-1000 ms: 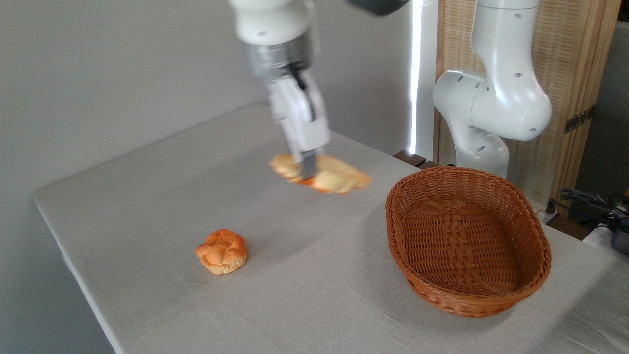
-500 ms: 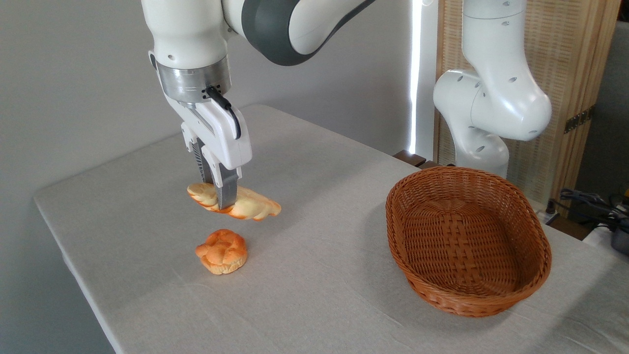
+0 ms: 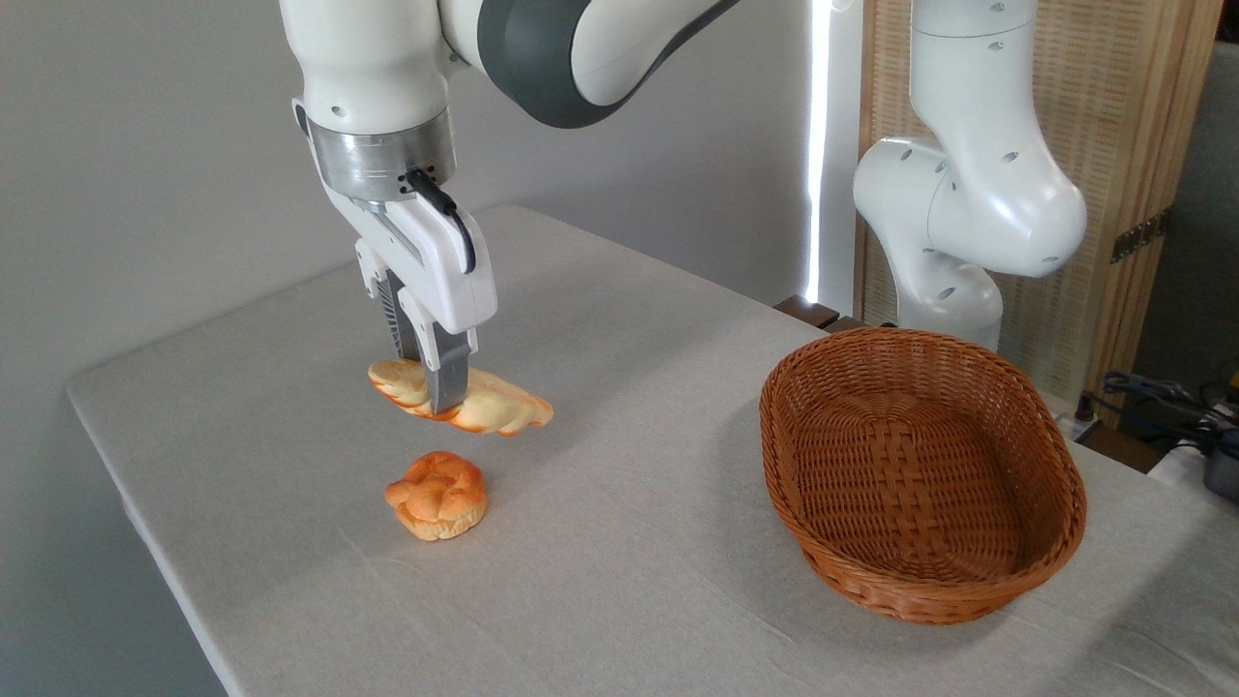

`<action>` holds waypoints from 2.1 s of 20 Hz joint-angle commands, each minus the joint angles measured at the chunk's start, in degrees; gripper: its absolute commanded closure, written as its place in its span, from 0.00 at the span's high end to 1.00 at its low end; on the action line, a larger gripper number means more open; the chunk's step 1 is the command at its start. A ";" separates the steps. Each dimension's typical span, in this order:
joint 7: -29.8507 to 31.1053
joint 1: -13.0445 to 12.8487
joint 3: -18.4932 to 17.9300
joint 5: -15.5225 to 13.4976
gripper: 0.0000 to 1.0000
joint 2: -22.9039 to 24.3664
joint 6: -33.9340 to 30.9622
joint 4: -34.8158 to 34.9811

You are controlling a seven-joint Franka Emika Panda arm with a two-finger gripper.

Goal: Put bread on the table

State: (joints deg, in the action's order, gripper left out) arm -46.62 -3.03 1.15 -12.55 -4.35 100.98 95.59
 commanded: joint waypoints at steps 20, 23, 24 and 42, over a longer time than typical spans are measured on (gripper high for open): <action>0.13 4.43 -3.89 0.77 1.00 3.73 -4.65 -3.82; 1.35 5.05 -0.02 7.87 1.00 3.91 -7.55 -4.27; 2.75 5.05 0.68 8.76 1.00 4.00 -7.56 -4.27; 7.16 4.96 3.42 11.85 1.00 4.26 -7.56 -4.27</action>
State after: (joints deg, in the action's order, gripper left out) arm -40.38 1.74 4.14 -1.79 -0.13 94.68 92.20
